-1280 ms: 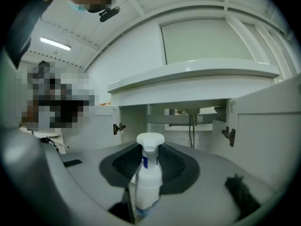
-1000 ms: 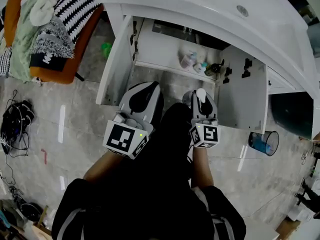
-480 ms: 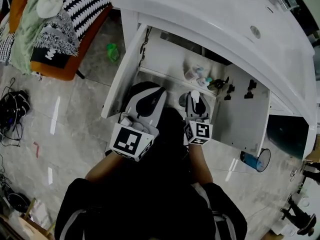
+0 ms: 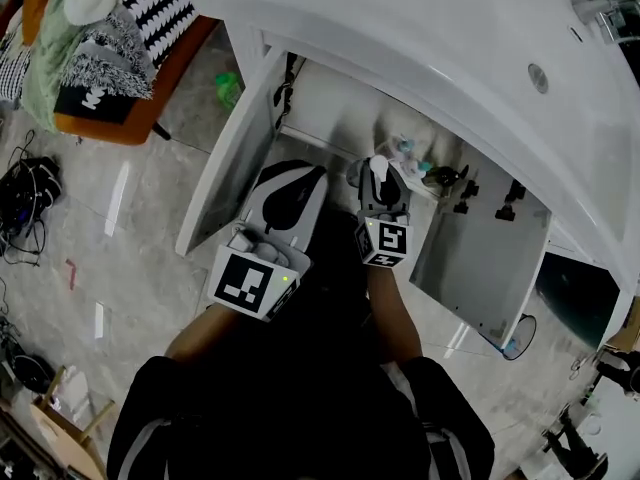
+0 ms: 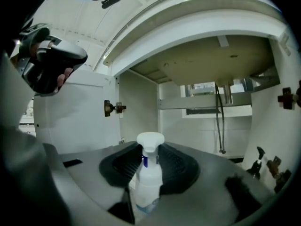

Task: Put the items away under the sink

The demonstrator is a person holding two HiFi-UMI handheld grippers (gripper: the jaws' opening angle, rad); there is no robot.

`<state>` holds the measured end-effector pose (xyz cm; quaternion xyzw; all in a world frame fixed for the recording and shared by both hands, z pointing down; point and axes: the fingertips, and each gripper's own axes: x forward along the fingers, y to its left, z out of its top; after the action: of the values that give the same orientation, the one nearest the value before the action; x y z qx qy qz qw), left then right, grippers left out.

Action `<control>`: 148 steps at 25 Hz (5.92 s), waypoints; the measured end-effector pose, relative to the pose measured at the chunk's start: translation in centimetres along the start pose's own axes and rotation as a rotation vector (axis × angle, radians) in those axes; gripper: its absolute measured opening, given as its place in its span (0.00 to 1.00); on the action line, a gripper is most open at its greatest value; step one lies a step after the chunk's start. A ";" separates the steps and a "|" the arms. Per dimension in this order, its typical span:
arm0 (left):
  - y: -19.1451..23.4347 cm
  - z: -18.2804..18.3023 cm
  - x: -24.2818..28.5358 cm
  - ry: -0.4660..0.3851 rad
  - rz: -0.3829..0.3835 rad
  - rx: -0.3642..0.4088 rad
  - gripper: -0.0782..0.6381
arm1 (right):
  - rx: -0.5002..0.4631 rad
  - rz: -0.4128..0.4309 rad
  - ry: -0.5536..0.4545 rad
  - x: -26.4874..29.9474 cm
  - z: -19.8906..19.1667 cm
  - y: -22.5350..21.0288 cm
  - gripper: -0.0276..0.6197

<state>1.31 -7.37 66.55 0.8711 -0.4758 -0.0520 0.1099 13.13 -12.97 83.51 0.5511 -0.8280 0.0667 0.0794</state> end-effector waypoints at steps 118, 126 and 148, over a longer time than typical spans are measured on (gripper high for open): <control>-7.0 9.5 -5.4 0.128 -0.203 -0.083 0.12 | 0.228 -0.194 0.198 -7.9 5.7 1.8 0.07; -11.6 18.3 -4.7 0.249 -0.215 -0.071 0.12 | 0.296 -0.188 0.227 -12.8 15.5 3.6 0.07; -24.1 41.5 -13.6 0.222 -0.147 -0.053 0.12 | 0.245 -0.117 0.216 -32.6 42.7 8.6 0.07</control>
<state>5.53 10.74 20.34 0.9008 -0.3940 0.0242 0.1810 15.11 11.28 34.81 0.5936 -0.7668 0.2212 0.1037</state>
